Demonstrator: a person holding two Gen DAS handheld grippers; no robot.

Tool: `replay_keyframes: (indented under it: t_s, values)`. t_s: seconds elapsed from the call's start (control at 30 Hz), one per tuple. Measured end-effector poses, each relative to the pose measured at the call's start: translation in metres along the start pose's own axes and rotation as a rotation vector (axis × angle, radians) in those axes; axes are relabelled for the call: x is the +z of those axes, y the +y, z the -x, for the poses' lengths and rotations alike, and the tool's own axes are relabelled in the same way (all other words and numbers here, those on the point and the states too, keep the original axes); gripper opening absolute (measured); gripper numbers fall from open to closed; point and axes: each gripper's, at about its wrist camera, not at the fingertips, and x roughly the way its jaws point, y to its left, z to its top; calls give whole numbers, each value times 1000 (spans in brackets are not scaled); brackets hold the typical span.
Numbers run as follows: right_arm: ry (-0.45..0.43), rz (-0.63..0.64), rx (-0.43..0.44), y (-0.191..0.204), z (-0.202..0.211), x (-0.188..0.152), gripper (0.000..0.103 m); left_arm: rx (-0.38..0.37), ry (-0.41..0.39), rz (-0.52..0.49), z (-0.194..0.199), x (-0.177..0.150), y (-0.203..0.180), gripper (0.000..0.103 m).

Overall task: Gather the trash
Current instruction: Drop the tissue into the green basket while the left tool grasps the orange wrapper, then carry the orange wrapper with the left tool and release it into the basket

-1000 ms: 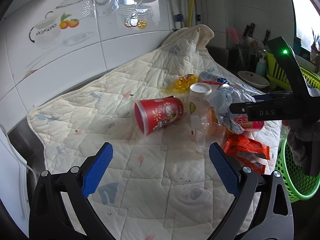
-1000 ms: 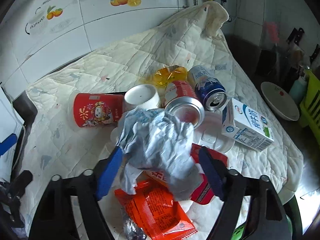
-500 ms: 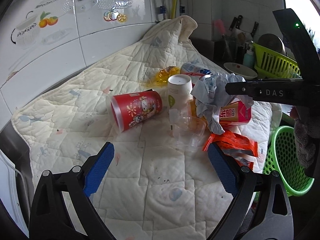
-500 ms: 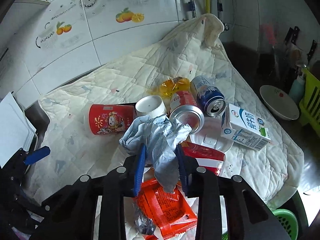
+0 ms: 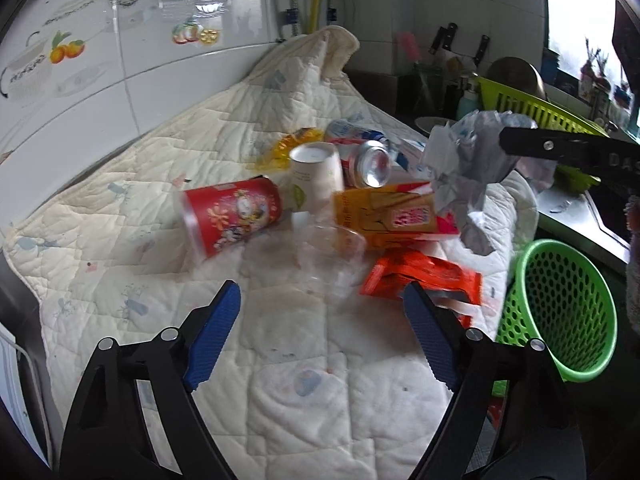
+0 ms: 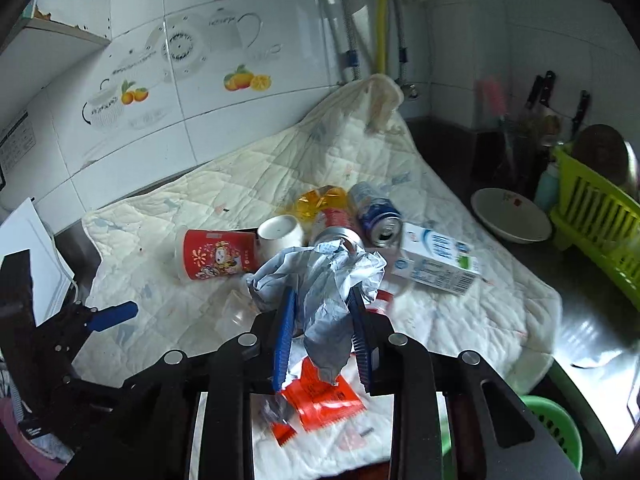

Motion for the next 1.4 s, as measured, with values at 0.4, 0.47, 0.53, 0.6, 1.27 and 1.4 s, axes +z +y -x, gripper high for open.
replay_keyframes:
  t_s: [0.4, 0.47, 0.53, 0.6, 1.27, 1.4]
  values:
    - [6, -83, -236, -58, 66, -76, 27, -126, 143, 52, -34, -14, -41, 60]
    - [25, -108, -276, -72, 71, -93, 27, -143, 167, 80, -42, -14, -42, 57]
    - [41, -134, -297, -83, 74, -106, 27, -145, 186, 105, -50, -14, -42, 56]
    - [51, -157, -316, -93, 75, -117, 29, -144, 196, 127, -56, -13, -43, 56]
    - [64, -212, -374, -109, 93, -155, 54, -178, 182, 142, -55, -12, -46, 0]
    - [46, -208, -378, -103, 99, -154, 58, -221, 139, 106, -32, -4, -54, 0]
